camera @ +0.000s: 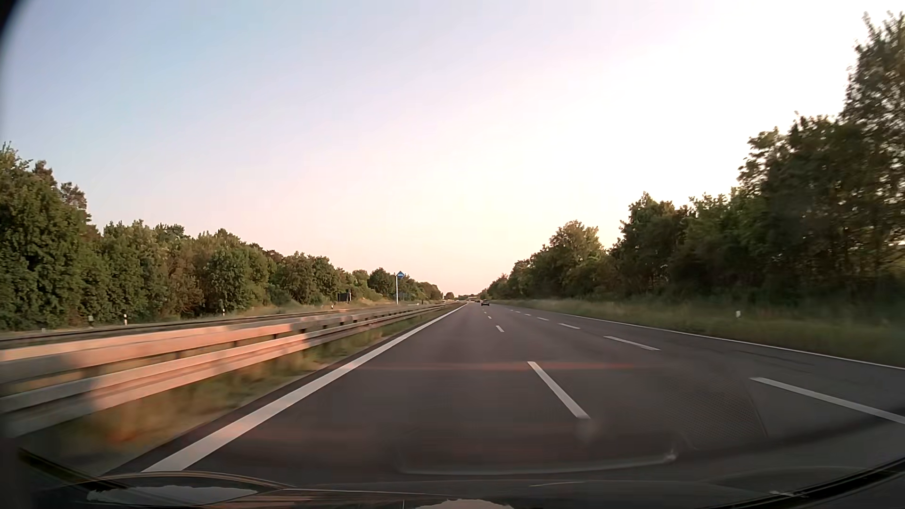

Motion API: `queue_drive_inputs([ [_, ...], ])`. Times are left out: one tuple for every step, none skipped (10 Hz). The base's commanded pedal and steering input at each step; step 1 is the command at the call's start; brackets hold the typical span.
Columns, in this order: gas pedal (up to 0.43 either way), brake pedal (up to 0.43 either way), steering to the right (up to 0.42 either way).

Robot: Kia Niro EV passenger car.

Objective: Follow the waypoints while adhering to traffic rules and regulations

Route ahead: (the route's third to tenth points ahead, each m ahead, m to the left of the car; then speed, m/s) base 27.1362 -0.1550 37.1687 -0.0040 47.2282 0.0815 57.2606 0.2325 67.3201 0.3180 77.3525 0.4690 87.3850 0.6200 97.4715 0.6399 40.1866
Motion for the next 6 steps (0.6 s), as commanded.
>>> queue_drive_inputs([
  [0.488,0.012,0.003],
  [0.488,0.018,0.003],
  [0.488,0.018,0.003],
  [0.488,0.018,0.003],
  [0.488,0.018,0.003],
  [0.488,0.012,0.003],
])
